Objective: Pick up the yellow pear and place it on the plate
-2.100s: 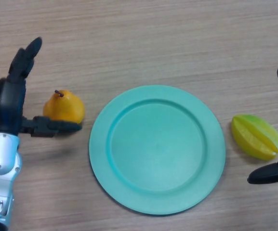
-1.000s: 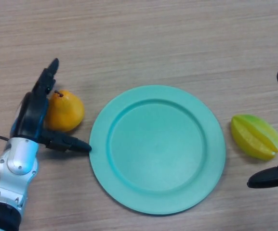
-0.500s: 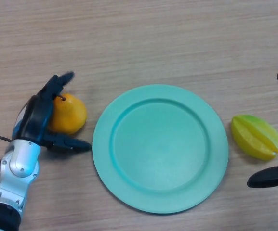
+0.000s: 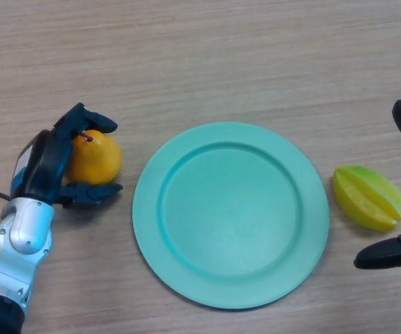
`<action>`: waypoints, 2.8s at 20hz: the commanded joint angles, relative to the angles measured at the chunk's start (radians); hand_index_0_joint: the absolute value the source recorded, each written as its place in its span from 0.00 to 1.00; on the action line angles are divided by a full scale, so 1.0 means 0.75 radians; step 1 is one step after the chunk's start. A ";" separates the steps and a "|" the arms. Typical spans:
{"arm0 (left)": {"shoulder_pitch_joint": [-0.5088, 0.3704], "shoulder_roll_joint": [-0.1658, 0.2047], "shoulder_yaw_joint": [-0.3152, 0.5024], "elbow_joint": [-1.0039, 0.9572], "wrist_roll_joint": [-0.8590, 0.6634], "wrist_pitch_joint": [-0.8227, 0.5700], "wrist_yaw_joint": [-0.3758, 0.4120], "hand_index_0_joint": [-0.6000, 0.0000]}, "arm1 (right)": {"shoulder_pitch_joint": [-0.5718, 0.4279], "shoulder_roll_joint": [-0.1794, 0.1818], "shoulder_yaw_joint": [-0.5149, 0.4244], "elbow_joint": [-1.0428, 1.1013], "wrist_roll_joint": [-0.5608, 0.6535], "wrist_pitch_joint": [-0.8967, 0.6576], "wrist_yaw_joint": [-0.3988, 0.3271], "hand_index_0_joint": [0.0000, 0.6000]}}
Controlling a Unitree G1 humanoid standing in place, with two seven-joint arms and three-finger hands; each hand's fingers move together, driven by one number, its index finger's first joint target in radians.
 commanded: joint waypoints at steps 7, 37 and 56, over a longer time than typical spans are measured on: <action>0.106 -0.059 -0.002 -0.770 -0.126 0.092 -0.093 0.00 | -0.020 -0.035 -0.064 -0.023 0.070 -0.184 -0.023 0.00; 0.321 -0.167 -0.300 -1.016 -0.039 0.401 -0.344 1.00 | 0.033 -0.015 -0.124 -0.106 0.044 -0.102 -0.017 0.00; 0.440 -0.012 0.229 -1.619 -0.969 0.880 -0.499 1.00 | -0.026 -0.041 -0.062 0.064 -0.022 -0.246 0.018 0.00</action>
